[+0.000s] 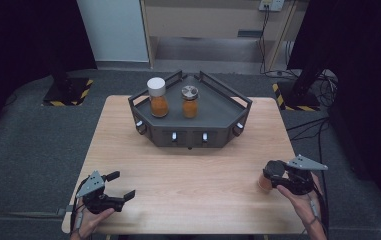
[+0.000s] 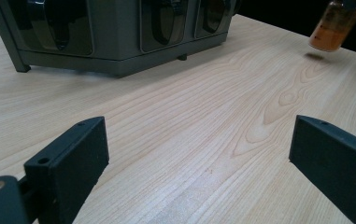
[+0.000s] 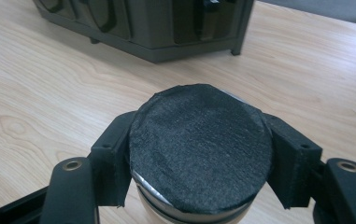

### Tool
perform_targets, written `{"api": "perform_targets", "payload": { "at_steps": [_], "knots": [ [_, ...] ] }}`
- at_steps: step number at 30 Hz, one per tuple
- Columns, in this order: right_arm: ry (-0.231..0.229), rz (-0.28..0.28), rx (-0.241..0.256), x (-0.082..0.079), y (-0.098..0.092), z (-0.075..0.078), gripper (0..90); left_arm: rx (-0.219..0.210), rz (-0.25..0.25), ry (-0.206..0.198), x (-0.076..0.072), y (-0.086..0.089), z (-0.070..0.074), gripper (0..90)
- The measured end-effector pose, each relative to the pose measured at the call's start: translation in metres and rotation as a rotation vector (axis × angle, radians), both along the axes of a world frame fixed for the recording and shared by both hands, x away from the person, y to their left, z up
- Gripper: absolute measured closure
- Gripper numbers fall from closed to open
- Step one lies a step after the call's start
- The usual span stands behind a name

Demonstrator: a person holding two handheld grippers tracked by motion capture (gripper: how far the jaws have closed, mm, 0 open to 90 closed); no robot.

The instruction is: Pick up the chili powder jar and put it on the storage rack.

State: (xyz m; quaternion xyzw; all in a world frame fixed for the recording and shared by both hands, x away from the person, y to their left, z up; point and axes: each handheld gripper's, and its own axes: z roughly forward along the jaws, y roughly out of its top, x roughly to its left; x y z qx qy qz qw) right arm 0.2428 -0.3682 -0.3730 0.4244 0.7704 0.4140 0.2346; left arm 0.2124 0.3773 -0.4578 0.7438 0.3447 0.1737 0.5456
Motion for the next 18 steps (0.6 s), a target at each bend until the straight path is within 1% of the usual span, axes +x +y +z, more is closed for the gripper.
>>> {"api": "perform_targets", "payload": {
  "at_steps": [5,18],
  "knots": [
    [0.0,0.036,-0.011,0.009,0.01,0.005,34.0,0.001,-0.001,0.0,0.0,0.0,0.0,4.1],
    [0.002,0.124,-0.012,0.031,0.036,0.02,34.4,-0.001,-0.001,0.0,0.0,0.0,0.0,4.0]
  ]
}}
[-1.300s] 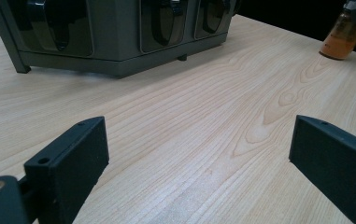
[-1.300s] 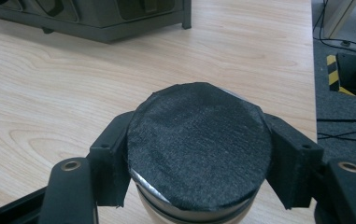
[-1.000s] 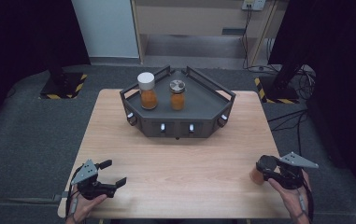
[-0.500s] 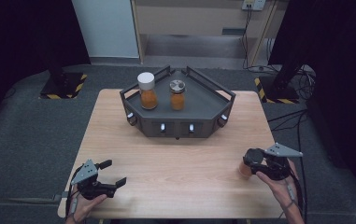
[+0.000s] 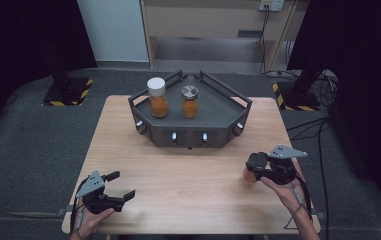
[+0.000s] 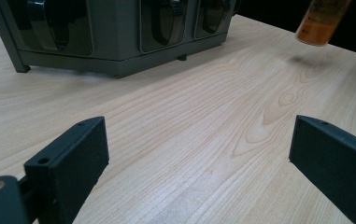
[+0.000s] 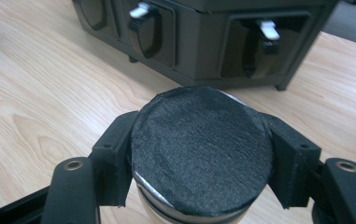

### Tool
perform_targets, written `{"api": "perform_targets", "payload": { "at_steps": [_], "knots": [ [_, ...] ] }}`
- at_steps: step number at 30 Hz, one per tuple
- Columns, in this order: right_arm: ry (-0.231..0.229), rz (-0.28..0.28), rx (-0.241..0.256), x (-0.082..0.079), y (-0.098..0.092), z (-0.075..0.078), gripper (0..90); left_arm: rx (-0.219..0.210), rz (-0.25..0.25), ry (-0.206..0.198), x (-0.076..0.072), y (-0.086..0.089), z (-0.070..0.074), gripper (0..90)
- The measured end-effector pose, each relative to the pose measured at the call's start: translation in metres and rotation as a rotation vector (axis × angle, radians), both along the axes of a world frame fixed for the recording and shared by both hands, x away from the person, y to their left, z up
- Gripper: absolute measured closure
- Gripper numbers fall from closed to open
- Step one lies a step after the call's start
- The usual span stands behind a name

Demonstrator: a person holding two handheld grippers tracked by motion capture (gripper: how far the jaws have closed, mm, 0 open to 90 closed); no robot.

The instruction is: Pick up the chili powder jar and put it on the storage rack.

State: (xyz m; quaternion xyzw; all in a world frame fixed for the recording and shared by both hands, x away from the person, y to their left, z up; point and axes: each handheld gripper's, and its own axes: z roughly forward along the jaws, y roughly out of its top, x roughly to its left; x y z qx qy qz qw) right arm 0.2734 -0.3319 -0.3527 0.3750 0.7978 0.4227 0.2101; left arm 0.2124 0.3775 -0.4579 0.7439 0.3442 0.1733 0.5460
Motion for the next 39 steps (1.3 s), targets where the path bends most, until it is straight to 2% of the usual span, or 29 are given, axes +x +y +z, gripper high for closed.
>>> {"api": "perform_targets", "payload": {
  "at_steps": [15,29,39],
  "knots": [
    [0.0,0.053,-0.006,0.022,0.022,0.025,34.7,0.001,-0.003,-0.001,0.0,0.0,0.0,4.1],
    [-0.023,0.054,-0.015,0.04,0.037,0.058,34.7,0.003,-0.004,0.001,0.001,0.0,0.0,4.1],
    [-0.023,0.052,-0.02,0.059,0.052,0.08,34.7,0.002,-0.005,0.001,0.001,0.0,0.0,4.1]
  ]
}}
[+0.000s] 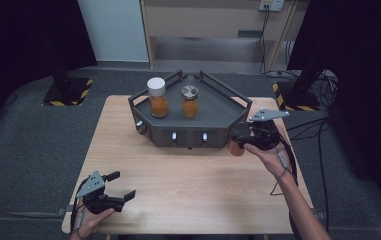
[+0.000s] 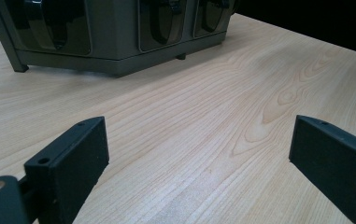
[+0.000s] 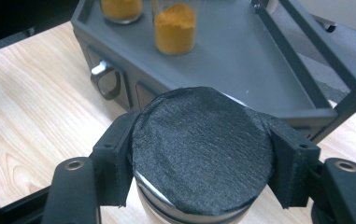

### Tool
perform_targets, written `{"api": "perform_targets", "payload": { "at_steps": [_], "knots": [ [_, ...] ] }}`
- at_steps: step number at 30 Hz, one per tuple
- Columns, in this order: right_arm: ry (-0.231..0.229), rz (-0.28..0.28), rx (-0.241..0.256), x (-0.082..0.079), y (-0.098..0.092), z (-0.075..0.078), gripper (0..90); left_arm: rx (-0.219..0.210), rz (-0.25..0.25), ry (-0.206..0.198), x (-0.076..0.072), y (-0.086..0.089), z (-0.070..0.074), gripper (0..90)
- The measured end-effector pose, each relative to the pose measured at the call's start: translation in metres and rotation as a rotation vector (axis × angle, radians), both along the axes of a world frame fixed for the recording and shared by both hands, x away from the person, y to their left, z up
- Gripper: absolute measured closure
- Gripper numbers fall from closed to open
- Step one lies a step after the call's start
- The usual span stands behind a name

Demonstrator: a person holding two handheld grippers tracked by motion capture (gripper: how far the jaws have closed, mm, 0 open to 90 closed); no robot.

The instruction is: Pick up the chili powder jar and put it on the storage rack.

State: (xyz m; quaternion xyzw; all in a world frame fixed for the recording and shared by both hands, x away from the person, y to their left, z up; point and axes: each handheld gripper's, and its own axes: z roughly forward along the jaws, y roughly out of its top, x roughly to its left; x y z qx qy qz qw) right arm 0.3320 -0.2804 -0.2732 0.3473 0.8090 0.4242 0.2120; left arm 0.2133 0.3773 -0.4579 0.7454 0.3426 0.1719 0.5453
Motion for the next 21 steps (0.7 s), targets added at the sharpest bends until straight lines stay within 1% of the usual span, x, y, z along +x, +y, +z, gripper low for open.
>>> {"api": "perform_targets", "payload": {
  "at_steps": [4,5,12,13,15,21],
  "knots": [
    [-0.005,0.005,-0.008,0.006,0.006,0.009,34.7,0.0,-0.001,0.0,0.0,0.0,0.0,4.0],
    [-0.012,0.007,-0.01,0.008,0.007,0.011,34.7,0.001,-0.002,0.0,0.0,0.0,0.0,4.1],
    [-0.02,0.002,-0.015,0.019,0.015,0.026,34.7,0.0,-0.002,0.0,0.0,0.0,0.0,4.1],
    [-0.026,0.004,-0.013,0.02,0.016,0.027,34.7,0.0,-0.002,0.0,0.0,0.0,0.0,4.1],
    [-0.024,0.003,-0.003,0.023,0.017,0.03,34.7,0.001,-0.001,0.001,0.0,0.0,0.0,4.1],
    [-0.026,-0.003,0.003,0.035,0.024,0.039,34.7,0.002,-0.001,0.001,0.0,0.0,0.0,4.1]
  ]
}}
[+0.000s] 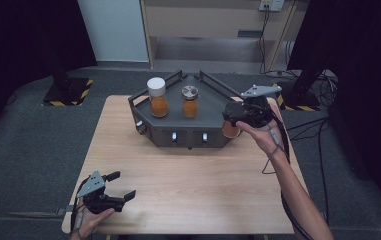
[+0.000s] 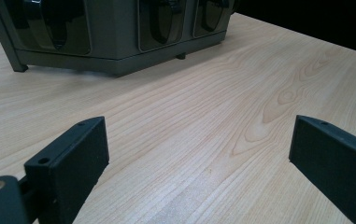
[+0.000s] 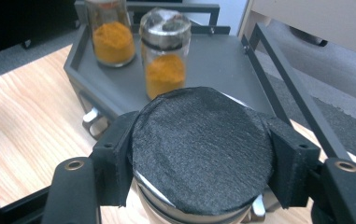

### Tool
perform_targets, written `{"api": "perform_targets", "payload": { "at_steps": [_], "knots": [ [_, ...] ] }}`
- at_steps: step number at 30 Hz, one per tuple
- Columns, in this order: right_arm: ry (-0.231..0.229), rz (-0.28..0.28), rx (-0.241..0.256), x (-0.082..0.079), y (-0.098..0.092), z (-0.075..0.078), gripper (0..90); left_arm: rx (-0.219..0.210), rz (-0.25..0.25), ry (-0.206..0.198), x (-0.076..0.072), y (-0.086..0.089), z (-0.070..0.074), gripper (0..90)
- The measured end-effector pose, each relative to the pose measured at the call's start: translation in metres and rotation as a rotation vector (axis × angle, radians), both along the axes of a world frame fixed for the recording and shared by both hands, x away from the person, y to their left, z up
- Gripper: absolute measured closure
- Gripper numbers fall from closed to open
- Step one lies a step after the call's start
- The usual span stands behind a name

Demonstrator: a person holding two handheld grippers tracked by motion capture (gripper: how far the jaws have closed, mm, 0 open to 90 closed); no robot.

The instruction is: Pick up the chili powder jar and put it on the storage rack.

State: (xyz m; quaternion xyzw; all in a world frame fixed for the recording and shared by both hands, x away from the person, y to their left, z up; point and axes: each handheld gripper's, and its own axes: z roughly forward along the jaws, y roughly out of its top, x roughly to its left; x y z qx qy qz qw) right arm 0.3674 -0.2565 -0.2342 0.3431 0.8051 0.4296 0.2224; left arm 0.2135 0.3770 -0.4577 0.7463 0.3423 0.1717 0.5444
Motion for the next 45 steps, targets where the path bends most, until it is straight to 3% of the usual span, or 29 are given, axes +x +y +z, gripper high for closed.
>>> {"api": "perform_targets", "payload": {
  "at_steps": [12,33,45],
  "knots": [
    [-0.002,-0.03,-0.009,0.025,0.012,0.013,34.7,0.0,-0.001,0.001,0.0,0.0,0.0,4.1],
    [-0.014,-0.088,-0.012,0.064,0.035,0.004,34.7,-0.005,0.001,0.002,0.0,0.001,0.0,4.1],
    [-0.022,-0.119,-0.002,0.077,0.045,-0.003,34.7,-0.006,0.001,0.002,0.001,0.001,-0.001,4.1]
  ]
}}
